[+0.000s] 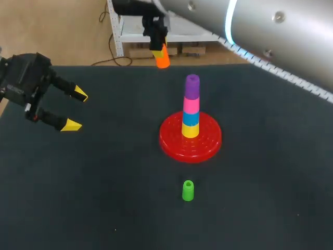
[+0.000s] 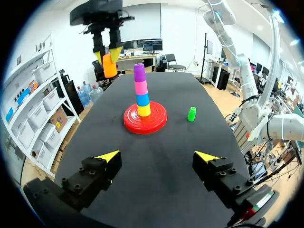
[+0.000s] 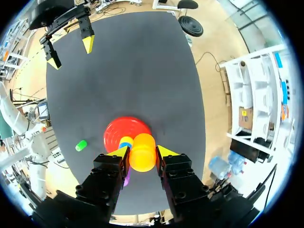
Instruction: Pick up and stack the cylinders on the red base in this order: pink,purple,orange,green
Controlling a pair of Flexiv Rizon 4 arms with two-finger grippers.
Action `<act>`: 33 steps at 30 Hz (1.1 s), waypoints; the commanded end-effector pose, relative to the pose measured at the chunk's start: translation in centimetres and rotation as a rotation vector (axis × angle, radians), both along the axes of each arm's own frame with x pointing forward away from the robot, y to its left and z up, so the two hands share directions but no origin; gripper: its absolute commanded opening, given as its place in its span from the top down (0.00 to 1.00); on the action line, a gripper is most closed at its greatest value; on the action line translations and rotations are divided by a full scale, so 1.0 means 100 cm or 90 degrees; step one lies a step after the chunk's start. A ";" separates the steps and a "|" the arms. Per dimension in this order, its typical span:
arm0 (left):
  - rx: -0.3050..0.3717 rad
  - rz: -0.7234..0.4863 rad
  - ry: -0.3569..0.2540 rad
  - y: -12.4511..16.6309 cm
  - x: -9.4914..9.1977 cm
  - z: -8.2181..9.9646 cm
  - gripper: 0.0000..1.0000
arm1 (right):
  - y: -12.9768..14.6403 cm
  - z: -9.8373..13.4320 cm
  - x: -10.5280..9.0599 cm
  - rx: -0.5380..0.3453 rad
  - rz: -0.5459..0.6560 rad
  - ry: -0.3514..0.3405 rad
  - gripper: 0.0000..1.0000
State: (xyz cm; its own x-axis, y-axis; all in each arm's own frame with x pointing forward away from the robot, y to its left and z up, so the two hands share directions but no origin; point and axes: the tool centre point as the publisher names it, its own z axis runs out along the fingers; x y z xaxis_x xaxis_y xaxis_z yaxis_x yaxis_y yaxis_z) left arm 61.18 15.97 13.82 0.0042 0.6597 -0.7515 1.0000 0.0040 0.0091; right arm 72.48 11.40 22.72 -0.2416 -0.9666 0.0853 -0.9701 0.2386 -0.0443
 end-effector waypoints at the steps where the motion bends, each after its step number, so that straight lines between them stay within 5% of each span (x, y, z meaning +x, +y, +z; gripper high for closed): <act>1: -0.002 0.000 -0.003 0.001 -0.001 -0.001 0.00 | -0.019 0.002 -0.022 0.016 -0.005 -0.073 1.00; 22: -0.002 0.000 -0.003 0.001 -0.001 -0.001 0.00 | -0.063 0.013 -0.045 0.052 -0.070 -0.104 1.00; 33: -0.002 0.000 -0.003 0.001 -0.001 -0.001 0.00 | -0.062 0.002 -0.048 0.078 -0.068 -0.102 1.00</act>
